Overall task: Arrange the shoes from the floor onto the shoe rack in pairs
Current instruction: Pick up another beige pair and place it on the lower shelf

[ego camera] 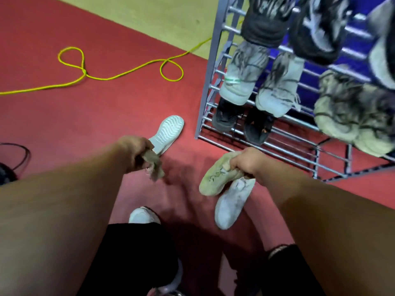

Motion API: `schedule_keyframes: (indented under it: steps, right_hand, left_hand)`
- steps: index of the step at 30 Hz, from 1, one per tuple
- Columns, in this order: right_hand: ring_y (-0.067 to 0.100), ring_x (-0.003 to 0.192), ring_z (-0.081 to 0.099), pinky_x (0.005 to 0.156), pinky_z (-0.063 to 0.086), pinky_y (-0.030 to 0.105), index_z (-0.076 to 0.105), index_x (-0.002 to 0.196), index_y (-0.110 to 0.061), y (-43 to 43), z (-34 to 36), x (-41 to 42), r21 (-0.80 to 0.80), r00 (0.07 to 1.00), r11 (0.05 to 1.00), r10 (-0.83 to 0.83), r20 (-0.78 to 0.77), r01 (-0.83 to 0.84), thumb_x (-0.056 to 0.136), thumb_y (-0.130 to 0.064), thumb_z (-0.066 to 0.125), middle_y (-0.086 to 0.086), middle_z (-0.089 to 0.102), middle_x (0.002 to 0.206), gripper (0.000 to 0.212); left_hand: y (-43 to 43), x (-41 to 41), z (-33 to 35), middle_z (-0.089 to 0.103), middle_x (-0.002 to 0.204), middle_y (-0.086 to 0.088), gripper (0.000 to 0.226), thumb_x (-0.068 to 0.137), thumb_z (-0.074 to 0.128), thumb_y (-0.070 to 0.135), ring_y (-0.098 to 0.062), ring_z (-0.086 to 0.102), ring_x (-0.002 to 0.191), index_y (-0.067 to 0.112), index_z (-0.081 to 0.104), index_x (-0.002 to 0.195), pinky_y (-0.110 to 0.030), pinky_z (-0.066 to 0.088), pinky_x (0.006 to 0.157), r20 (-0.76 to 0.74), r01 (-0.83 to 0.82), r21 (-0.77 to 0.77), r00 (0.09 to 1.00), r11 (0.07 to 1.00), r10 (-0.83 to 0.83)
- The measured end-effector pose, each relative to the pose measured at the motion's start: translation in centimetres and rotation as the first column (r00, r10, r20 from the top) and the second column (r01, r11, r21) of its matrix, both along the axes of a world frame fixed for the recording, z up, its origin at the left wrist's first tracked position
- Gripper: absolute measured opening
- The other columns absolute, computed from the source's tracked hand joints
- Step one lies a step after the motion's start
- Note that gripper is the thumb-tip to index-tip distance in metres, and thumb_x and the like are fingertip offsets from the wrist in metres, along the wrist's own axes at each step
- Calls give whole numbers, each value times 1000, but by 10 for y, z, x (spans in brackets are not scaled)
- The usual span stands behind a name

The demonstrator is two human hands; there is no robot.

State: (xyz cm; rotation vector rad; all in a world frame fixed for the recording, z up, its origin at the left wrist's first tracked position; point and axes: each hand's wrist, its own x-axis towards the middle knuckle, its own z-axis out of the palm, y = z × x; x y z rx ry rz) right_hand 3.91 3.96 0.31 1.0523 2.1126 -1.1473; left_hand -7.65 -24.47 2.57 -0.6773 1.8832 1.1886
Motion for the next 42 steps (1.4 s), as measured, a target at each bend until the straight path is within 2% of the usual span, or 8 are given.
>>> schedule_keyframes:
  steps: [5, 7, 13, 20, 24, 31, 38, 42]
  right_hand:
    - [20, 47, 45, 49, 37, 26, 60, 76, -6, 29, 76, 34, 45, 989, 993, -99, -114, 104, 73, -4, 65, 13, 52, 62, 7]
    - [20, 48, 44, 49, 37, 27, 61, 79, -7, 41, 101, 52, 40, 979, 988, -139, -148, 146, 69, -6, 65, 13, 52, 61, 11]
    - [19, 43, 44, 47, 37, 23, 61, 73, -9, 72, 161, 132, 3, 920, 956, -281, -275, 293, 73, -8, 66, 8, 52, 51, 5]
    - [20, 56, 41, 51, 34, 27, 61, 81, -12, 98, 165, 225, -52, 787, 854, -499, -363, 518, 68, -16, 68, 9, 52, 64, 15]
    - [18, 49, 36, 47, 27, 26, 61, 79, -8, 112, 166, 257, -99, 724, 812, -562, -400, 575, 57, -23, 69, 8, 50, 59, 28]
    - [13, 28, 47, 36, 32, 14, 68, 83, 2, 136, 174, 259, -276, 562, 691, -711, -422, 668, 74, -5, 70, 10, 58, 53, 12]
    - [23, 59, 64, 54, 45, 29, 71, 81, -7, 140, 156, 212, -393, 466, 599, -796, -385, 698, 56, -24, 74, 6, 71, 67, 31]
    - [22, 69, 67, 58, 50, 28, 69, 98, -9, 160, 133, 199, -434, 405, 530, -844, -351, 729, 75, -21, 75, 7, 74, 85, 27]
  left_hand:
    - [33, 24, 77, 69, 67, -23, 29, 92, 54, 3, -22, 59, 48, -2, 75, 72, -22, 44, 47, -152, 338, -15, 929, 941, -336]
    - [42, 34, 100, 63, 67, -16, 11, 94, 61, 6, -25, 60, 53, 3, 62, 83, -30, 50, 58, -232, 318, -38, 919, 947, -318]
    - [71, 84, 140, 61, 80, -19, 18, 88, 69, 8, -30, 61, 72, 11, 51, 85, -45, 54, 78, -359, 391, 19, 862, 920, -358]
    - [102, 133, 155, 53, 68, -13, 17, 86, 69, 10, -22, 50, 55, 11, 53, 79, -33, 51, 57, -397, 445, -27, 817, 895, -419]
    - [111, 154, 157, 55, 71, -13, 18, 85, 71, 13, -24, 53, 60, 12, 53, 84, -32, 51, 57, -407, 437, -67, 808, 897, -425]
    - [144, 176, 161, 62, 78, -16, 21, 81, 75, 13, -27, 58, 65, 13, 55, 83, -41, 55, 65, -446, 410, -94, 797, 907, -406]
    - [175, 164, 130, 62, 71, -13, 17, 86, 74, 13, -21, 59, 50, 12, 59, 93, -33, 54, 53, -365, 422, -57, 835, 905, -412]
    - [215, 147, 115, 60, 66, -11, 18, 85, 74, 13, -20, 58, 49, 13, 56, 85, -37, 58, 56, -331, 522, -68, 792, 850, -513]
